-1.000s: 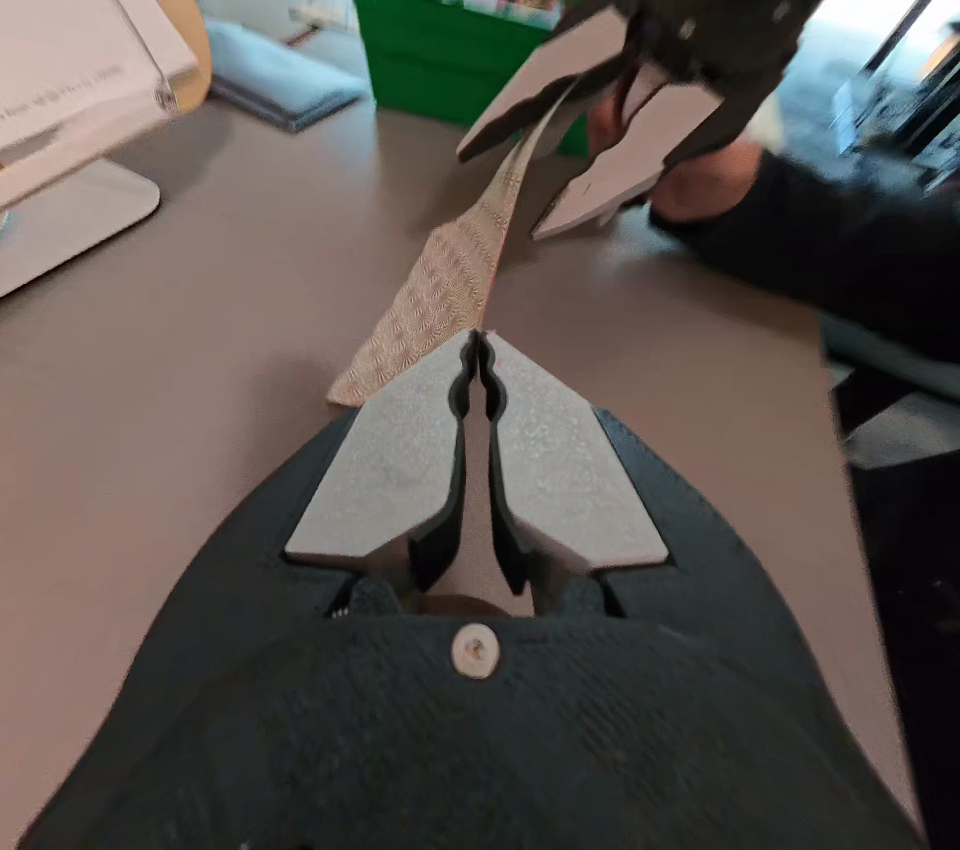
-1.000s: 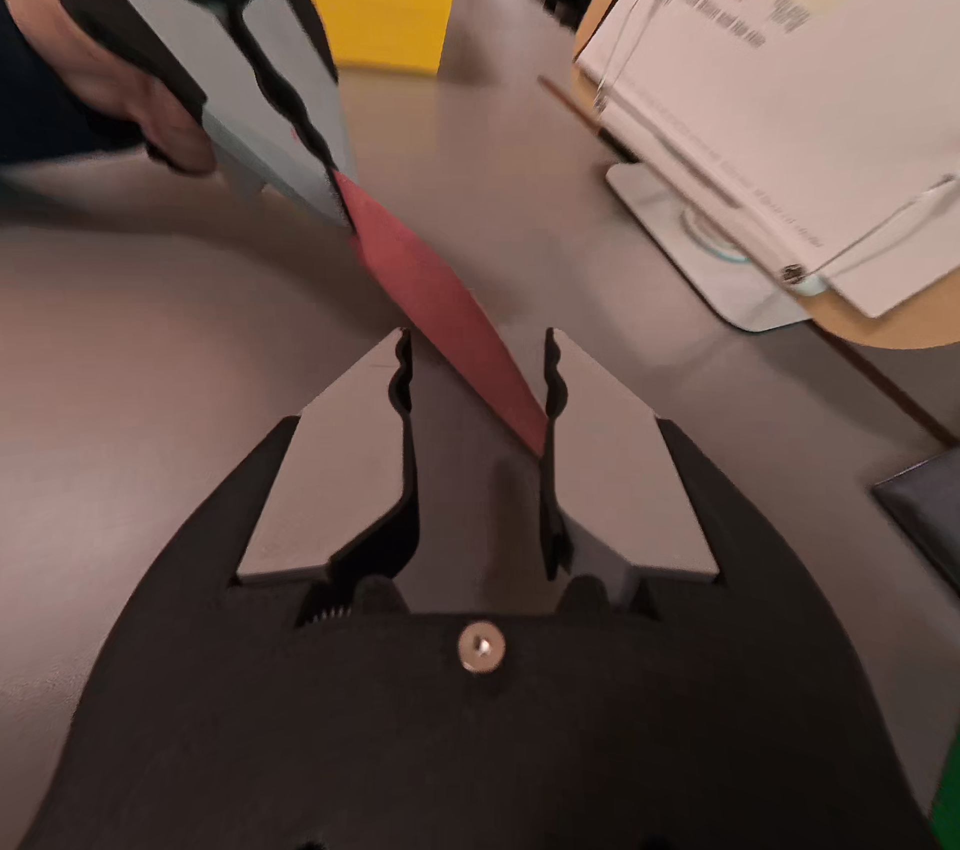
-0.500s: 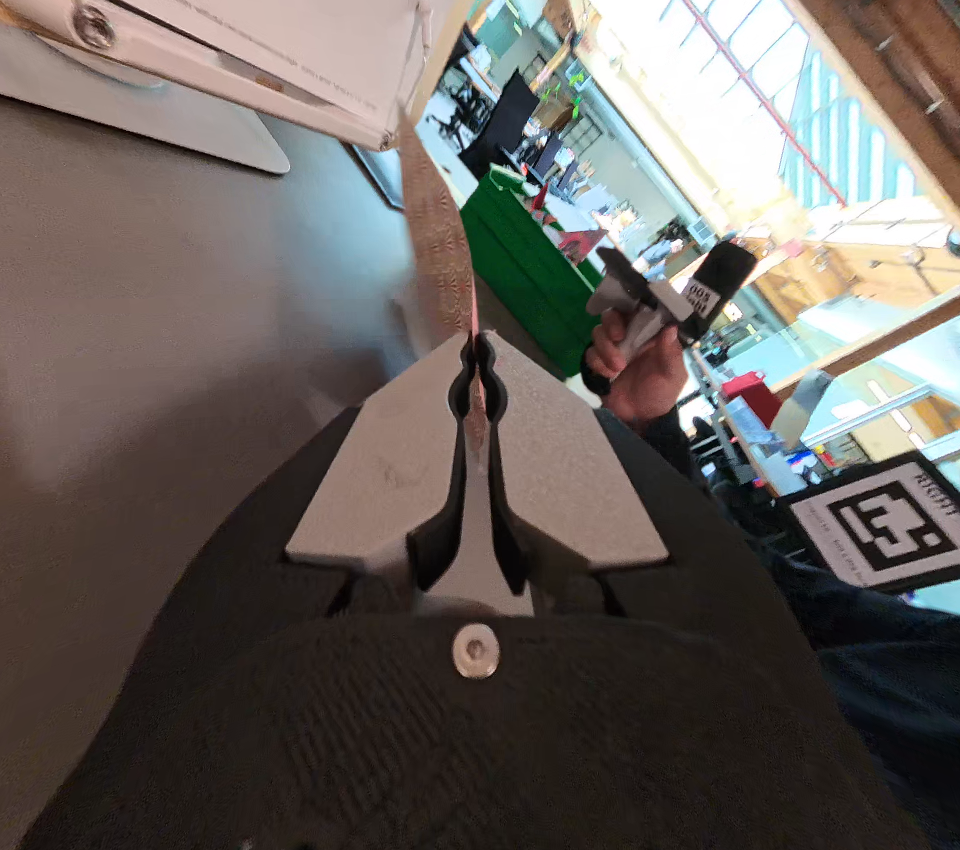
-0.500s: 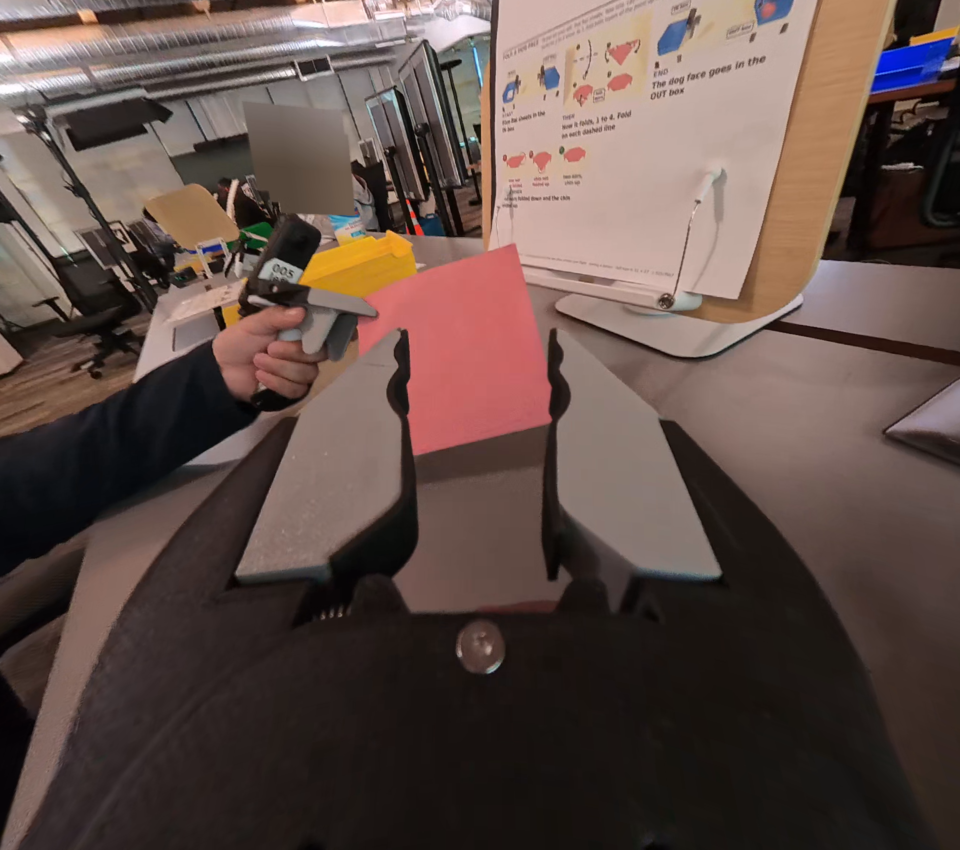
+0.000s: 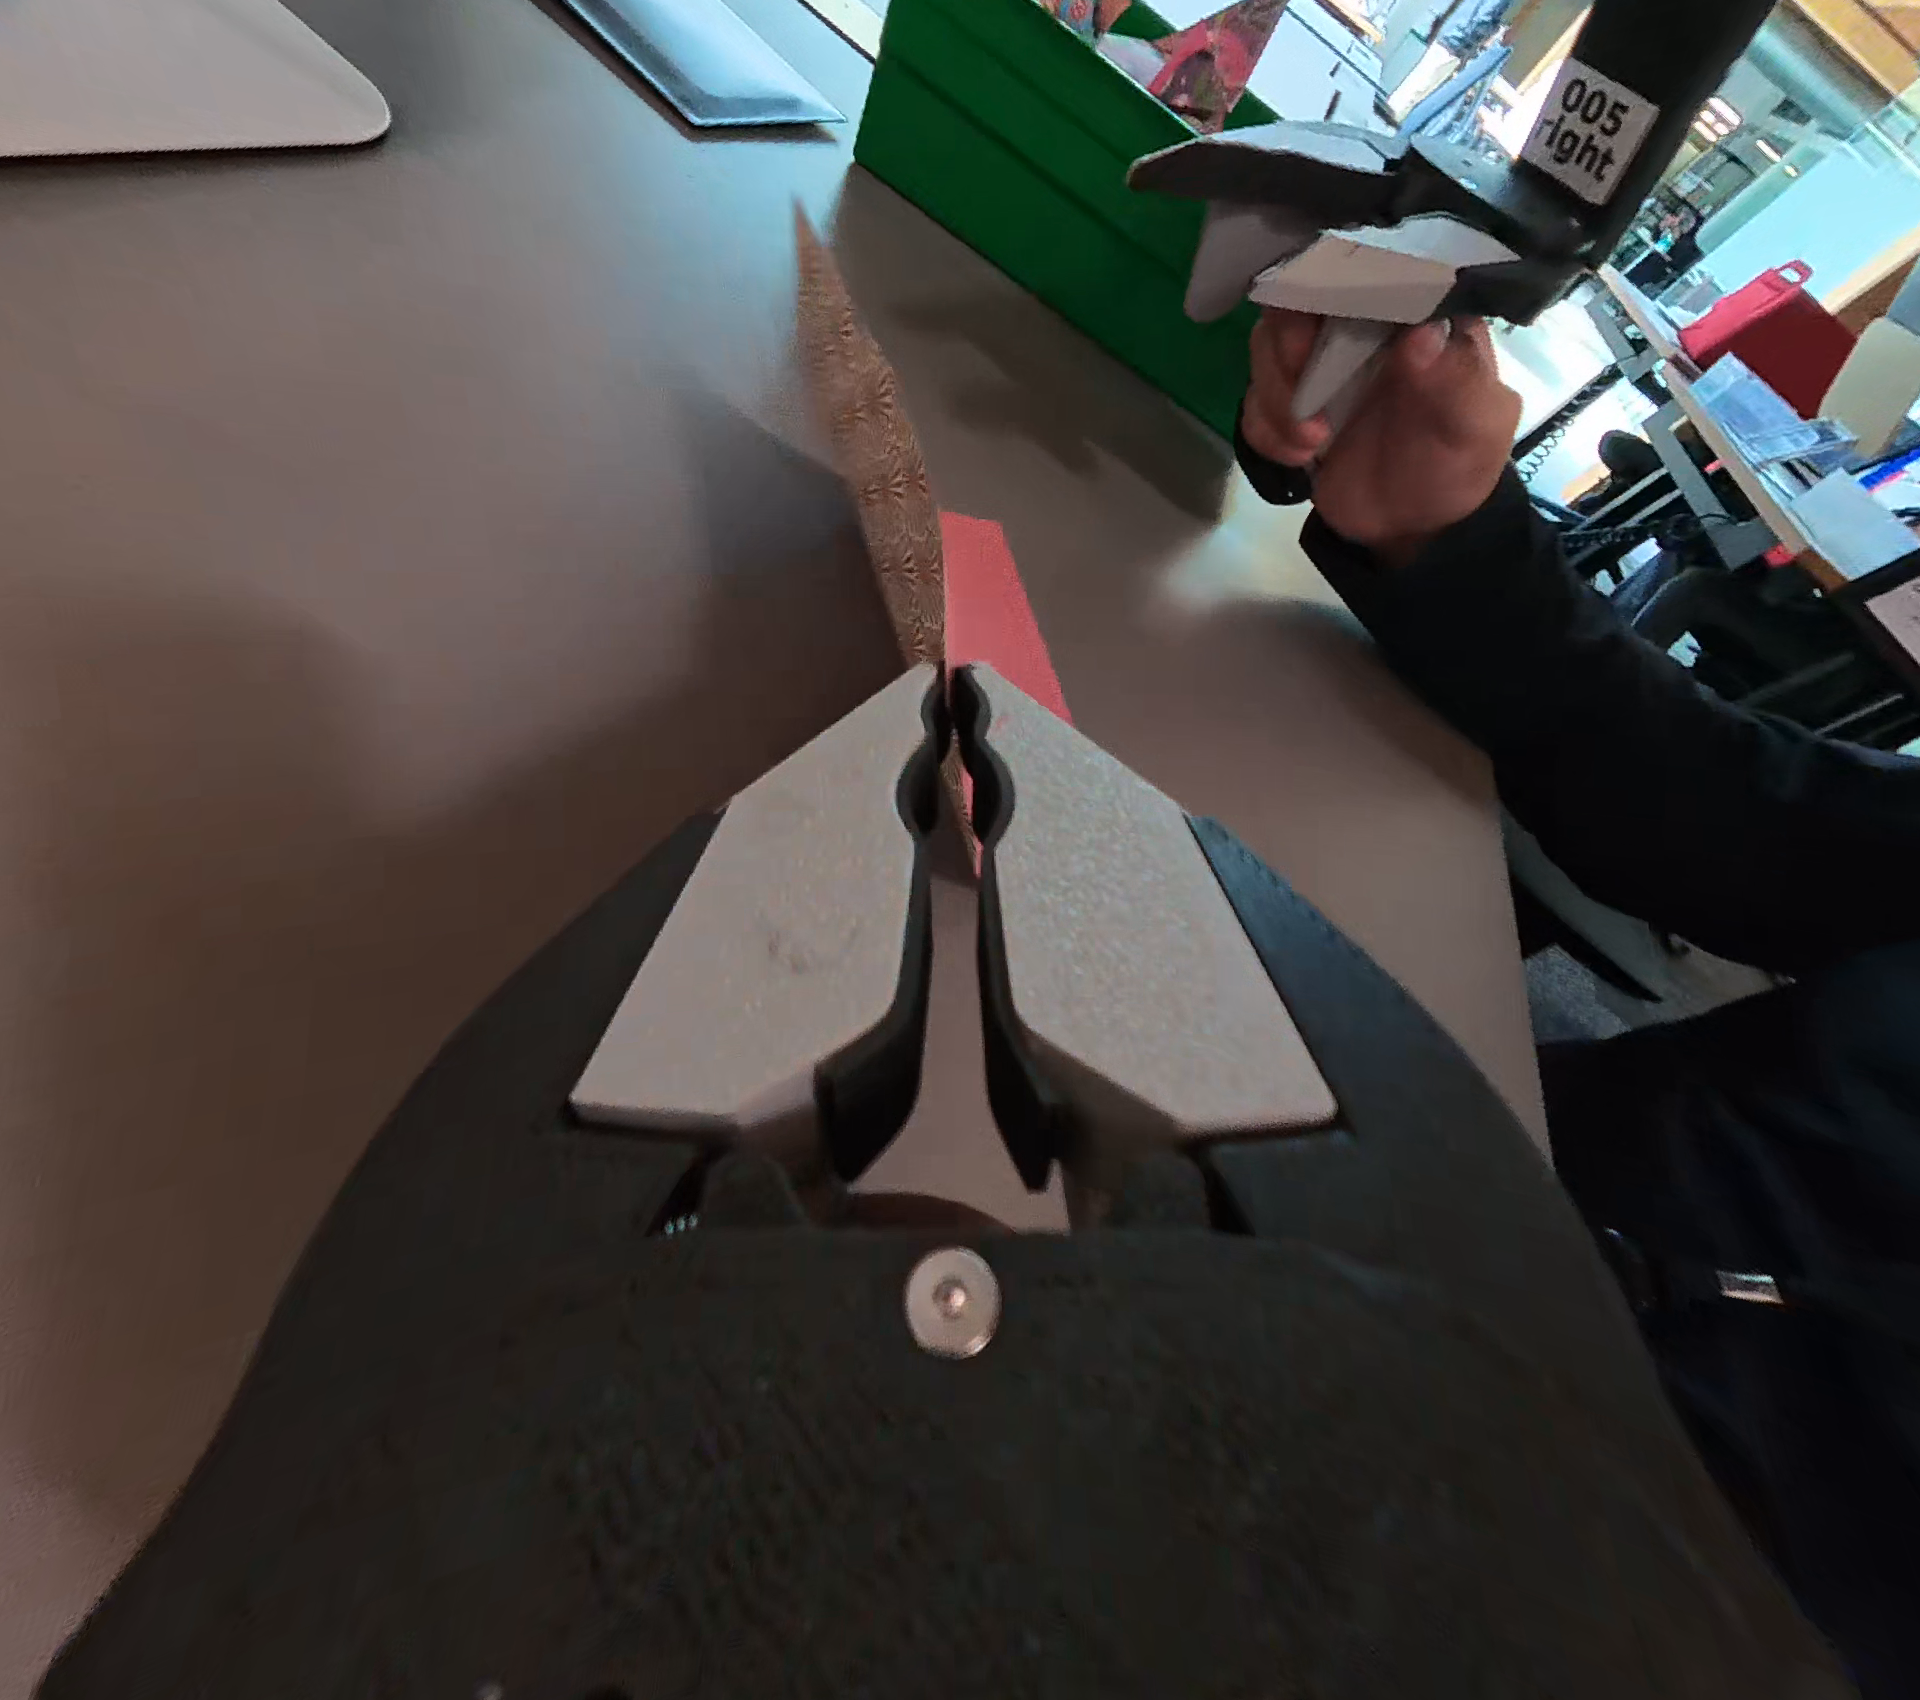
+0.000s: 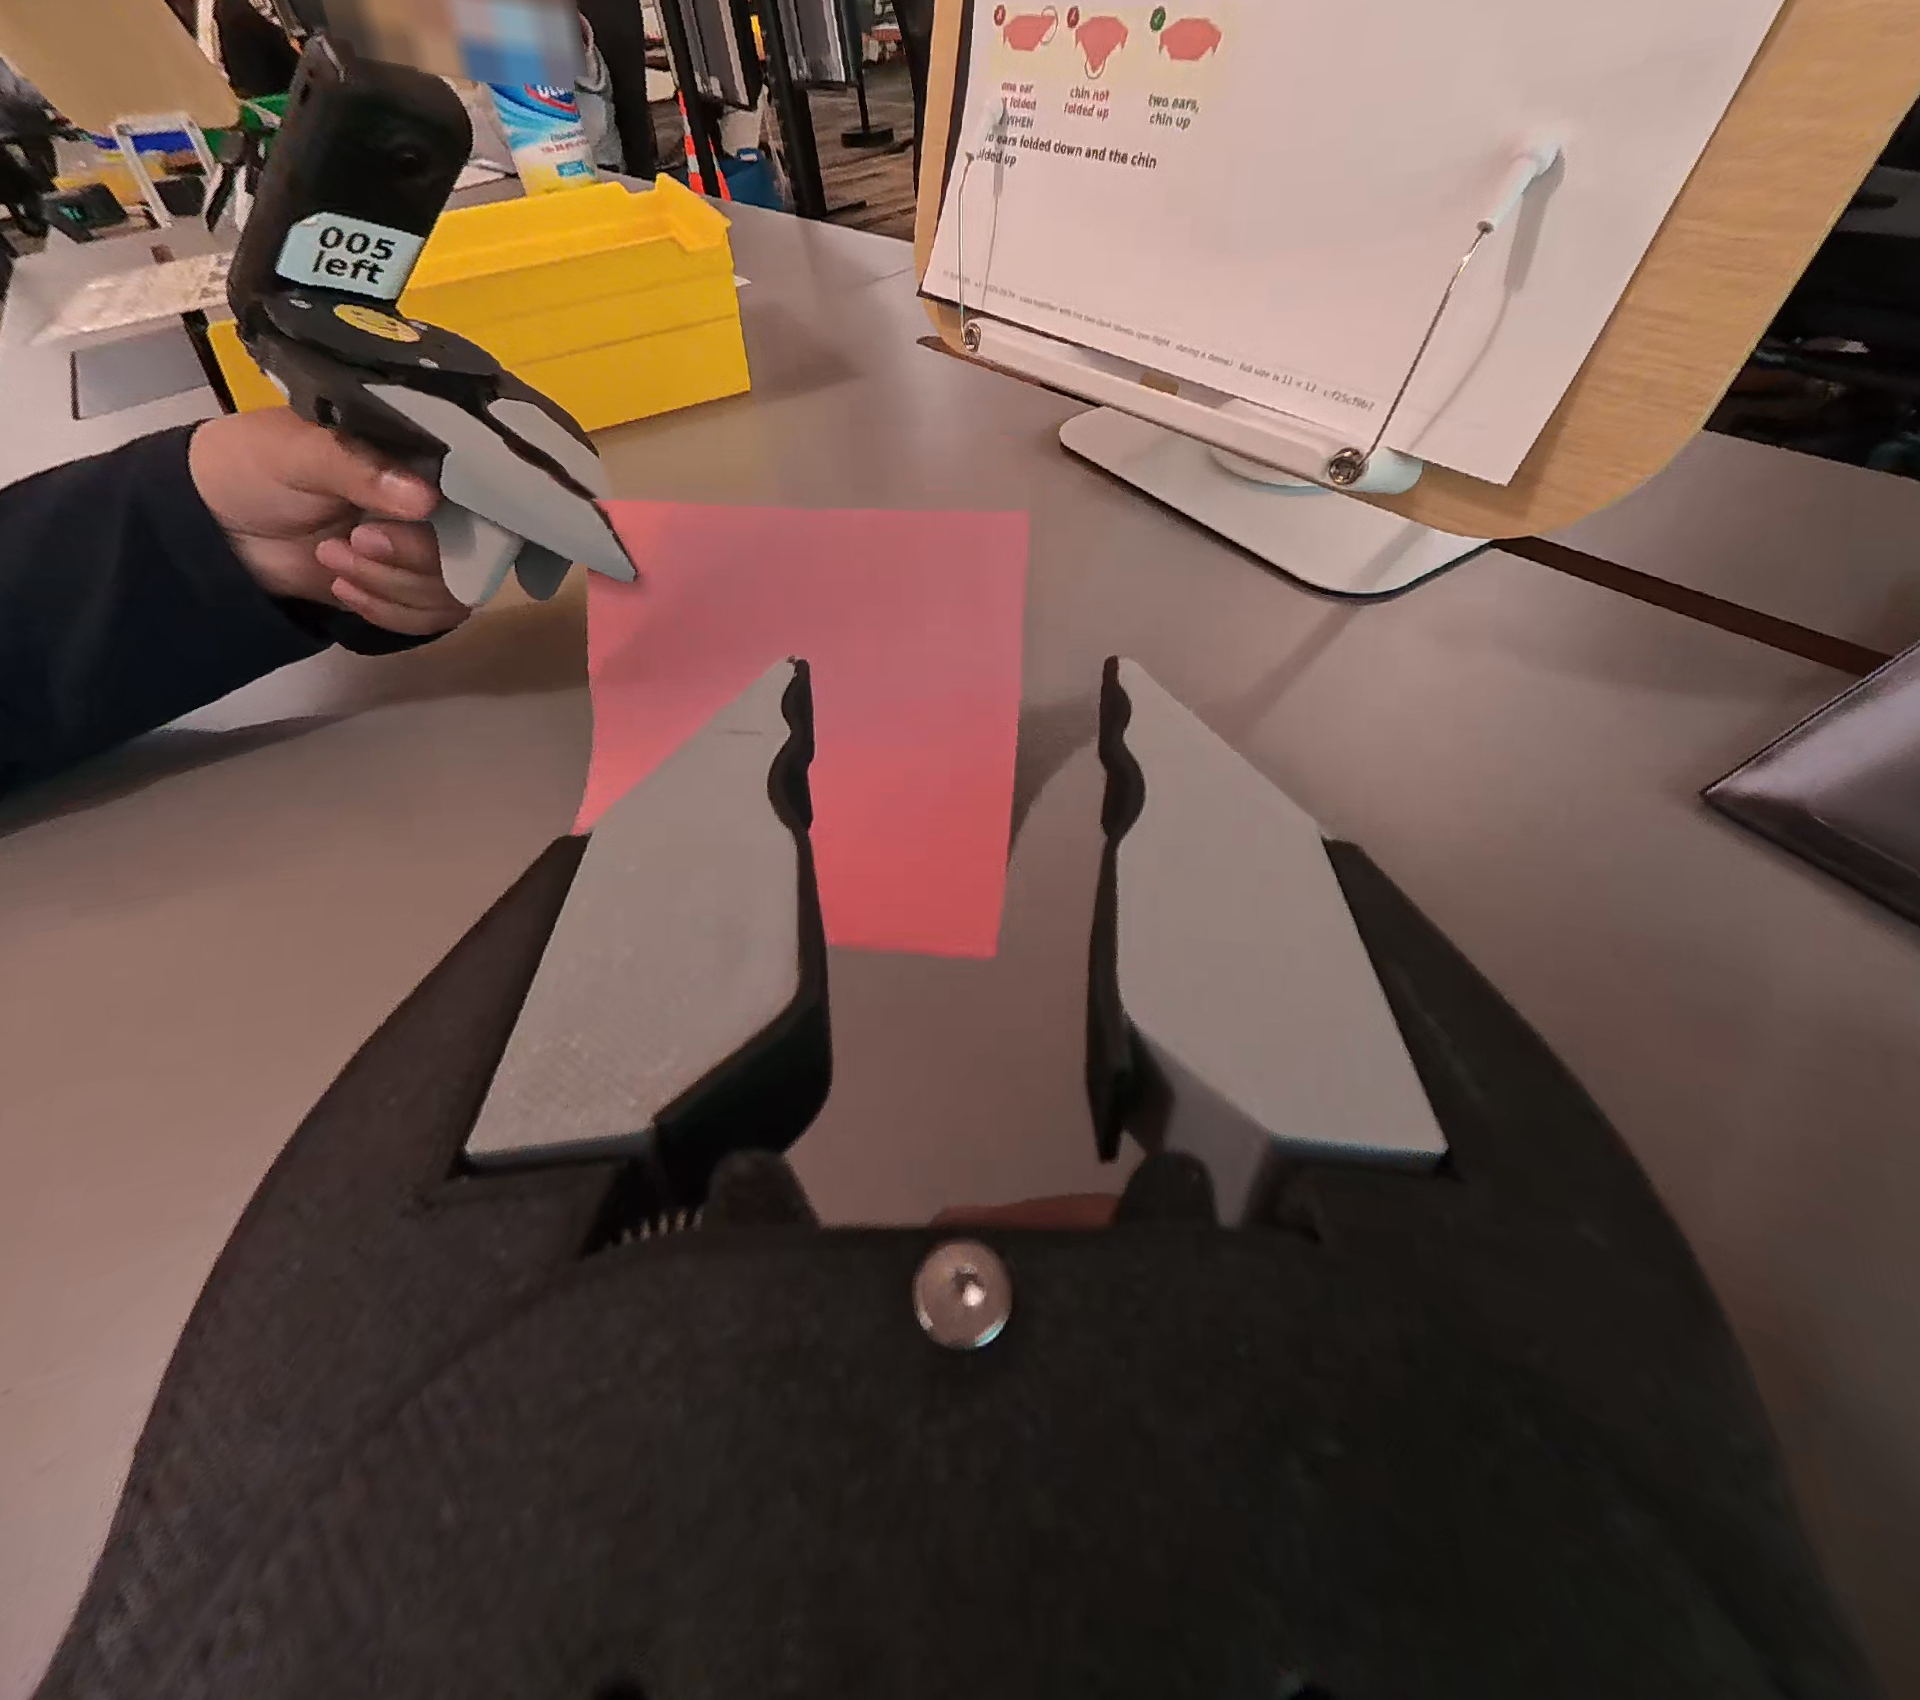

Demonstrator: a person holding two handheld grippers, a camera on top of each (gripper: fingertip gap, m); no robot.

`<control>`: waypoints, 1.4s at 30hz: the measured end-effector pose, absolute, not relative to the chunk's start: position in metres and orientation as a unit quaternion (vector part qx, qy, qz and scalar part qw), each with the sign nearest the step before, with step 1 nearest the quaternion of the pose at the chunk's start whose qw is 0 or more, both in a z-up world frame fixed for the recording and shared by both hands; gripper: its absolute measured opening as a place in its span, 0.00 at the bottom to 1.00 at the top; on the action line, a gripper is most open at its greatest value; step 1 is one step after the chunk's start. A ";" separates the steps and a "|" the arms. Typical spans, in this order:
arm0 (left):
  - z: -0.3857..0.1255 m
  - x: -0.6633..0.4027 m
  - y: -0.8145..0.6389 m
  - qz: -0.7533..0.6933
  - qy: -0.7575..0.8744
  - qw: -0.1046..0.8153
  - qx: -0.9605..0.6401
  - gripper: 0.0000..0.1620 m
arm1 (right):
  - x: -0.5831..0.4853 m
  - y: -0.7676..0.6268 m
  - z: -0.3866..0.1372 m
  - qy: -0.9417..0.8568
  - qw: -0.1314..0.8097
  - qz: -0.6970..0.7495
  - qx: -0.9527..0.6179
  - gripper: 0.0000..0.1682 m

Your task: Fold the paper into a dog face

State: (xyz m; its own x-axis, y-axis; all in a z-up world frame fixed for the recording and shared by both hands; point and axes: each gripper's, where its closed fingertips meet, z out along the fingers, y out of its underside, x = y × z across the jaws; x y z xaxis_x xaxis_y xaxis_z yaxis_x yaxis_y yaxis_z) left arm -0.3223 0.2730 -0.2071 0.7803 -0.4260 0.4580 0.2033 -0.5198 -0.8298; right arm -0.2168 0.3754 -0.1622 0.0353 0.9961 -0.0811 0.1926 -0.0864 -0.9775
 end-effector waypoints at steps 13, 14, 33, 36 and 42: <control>-0.219 -0.293 0.257 -0.322 0.169 0.454 -0.813 0.00 | -0.225 0.365 -0.187 -0.547 0.376 0.457 -0.592 0.32; -0.219 -0.292 0.255 -0.323 0.175 0.452 -0.813 0.00 | -0.226 0.364 -0.191 -0.552 0.367 0.454 -0.595 0.33; -0.220 -0.283 0.247 -0.302 0.236 0.468 -0.796 0.00 | -0.231 0.321 -0.215 -0.618 0.260 0.482 -0.564 0.00; -0.223 -0.289 0.251 -0.293 0.219 0.466 -0.806 0.00 | -0.231 0.322 -0.216 -0.623 0.267 0.472 -0.564 0.00; -0.239 -0.304 0.258 -0.244 0.192 0.431 -0.847 0.20 | -0.231 0.336 -0.224 -0.624 0.291 0.428 -0.585 0.00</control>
